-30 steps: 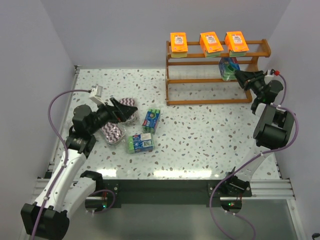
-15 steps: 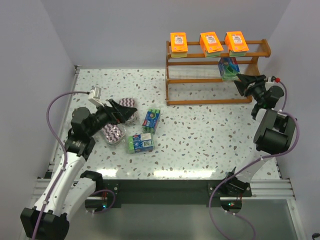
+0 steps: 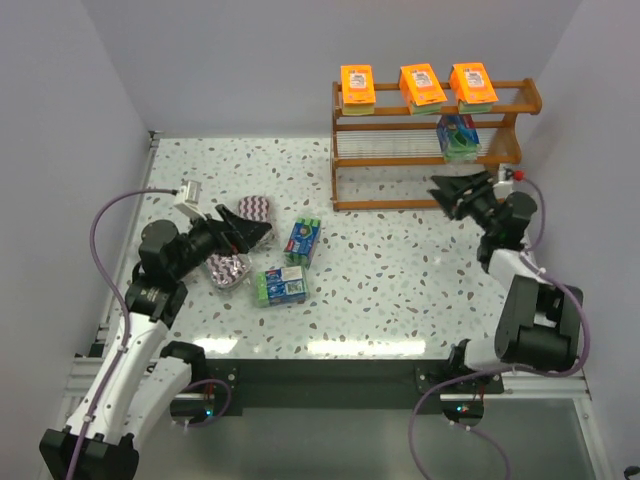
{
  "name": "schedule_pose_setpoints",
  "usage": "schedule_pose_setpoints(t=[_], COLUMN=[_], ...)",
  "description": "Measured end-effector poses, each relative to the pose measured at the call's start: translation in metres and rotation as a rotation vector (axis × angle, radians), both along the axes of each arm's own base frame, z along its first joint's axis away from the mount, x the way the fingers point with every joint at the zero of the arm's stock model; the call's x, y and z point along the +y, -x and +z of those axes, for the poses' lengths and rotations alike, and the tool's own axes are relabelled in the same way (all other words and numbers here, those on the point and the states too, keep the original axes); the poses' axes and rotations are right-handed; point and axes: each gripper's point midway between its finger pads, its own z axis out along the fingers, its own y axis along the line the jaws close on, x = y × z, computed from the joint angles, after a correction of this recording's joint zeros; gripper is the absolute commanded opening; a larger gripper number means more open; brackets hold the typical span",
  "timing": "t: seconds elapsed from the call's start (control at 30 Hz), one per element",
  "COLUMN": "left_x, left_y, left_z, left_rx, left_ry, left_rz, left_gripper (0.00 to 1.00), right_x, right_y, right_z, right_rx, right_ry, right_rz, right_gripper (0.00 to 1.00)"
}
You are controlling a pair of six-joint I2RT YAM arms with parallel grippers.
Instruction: Place and organize the cleaning sponges onto the shelf
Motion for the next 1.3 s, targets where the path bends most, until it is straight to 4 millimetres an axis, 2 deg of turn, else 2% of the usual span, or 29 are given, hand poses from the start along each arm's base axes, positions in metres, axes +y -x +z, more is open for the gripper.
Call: schedule_pose_setpoints(t=[0.1, 0.17, 0.27, 0.37, 0.47, 0.6, 0.67, 0.73, 0.93, 0.97, 1.1, 1.2, 1.3], left_x=[0.003, 0.006, 0.010, 0.013, 0.015, 0.019, 0.016, 0.009, -0.029, -0.037, -0.045, -0.055, -0.079], left_y=[0.003, 0.004, 0.004, 0.004, 0.001, -0.010, -0.018, -0.029, -0.065, -0.073, -0.094, -0.100, -0.100], left_z=[-0.010, -0.024, -0.056, -0.091, -0.121, -0.148, -0.155, -0.158, -0.153, -0.155, -0.180, -0.204, -0.196], left_rx=[0.026, 0.061, 0.153, 0.261, 0.359, 0.441, 0.465, 0.471, 0.411, 0.401, 0.434, 0.463, 0.419], left_ry=[-0.027, -0.053, -0.097, -0.142, -0.183, -0.247, -0.284, -0.329, -0.426, -0.442, -0.540, -0.610, -0.631], left_rz=[0.012, 0.021, 0.033, 0.040, 0.044, 0.061, 0.058, 0.049, 0.000, -0.002, 0.022, 0.017, -0.016], left_gripper=[0.99, 0.98, 0.93, 0.89, 0.85, 0.81, 0.80, 0.80, 0.78, 0.78, 0.76, 0.75, 0.75], right_x=[0.070, 0.105, 0.140, 0.160, 0.169, 0.176, 0.178, 0.177, 0.175, 0.175, 0.173, 0.173, 0.172], right_y=[0.037, 0.065, 0.103, 0.131, 0.143, 0.157, 0.162, 0.166, 0.175, 0.177, 0.179, 0.178, 0.178], right_z=[-0.028, -0.051, -0.077, -0.086, -0.090, -0.102, -0.106, -0.110, -0.116, -0.115, -0.114, -0.114, -0.115], right_rx=[0.060, 0.119, 0.183, 0.204, 0.202, 0.233, 0.246, 0.257, 0.282, 0.282, 0.285, 0.285, 0.288], right_ry=[0.030, 0.051, 0.090, 0.126, 0.167, 0.215, 0.234, 0.255, 0.287, 0.290, 0.303, 0.312, 0.319], right_rz=[0.169, 0.256, 0.355, 0.427, 0.460, 0.500, 0.511, 0.519, 0.532, 0.533, 0.535, 0.534, 0.530], right_gripper=[0.59, 0.59, 0.59, 0.59, 0.59, 0.59, 0.59, 0.59, 0.59, 0.59, 0.59, 0.59, 0.59])
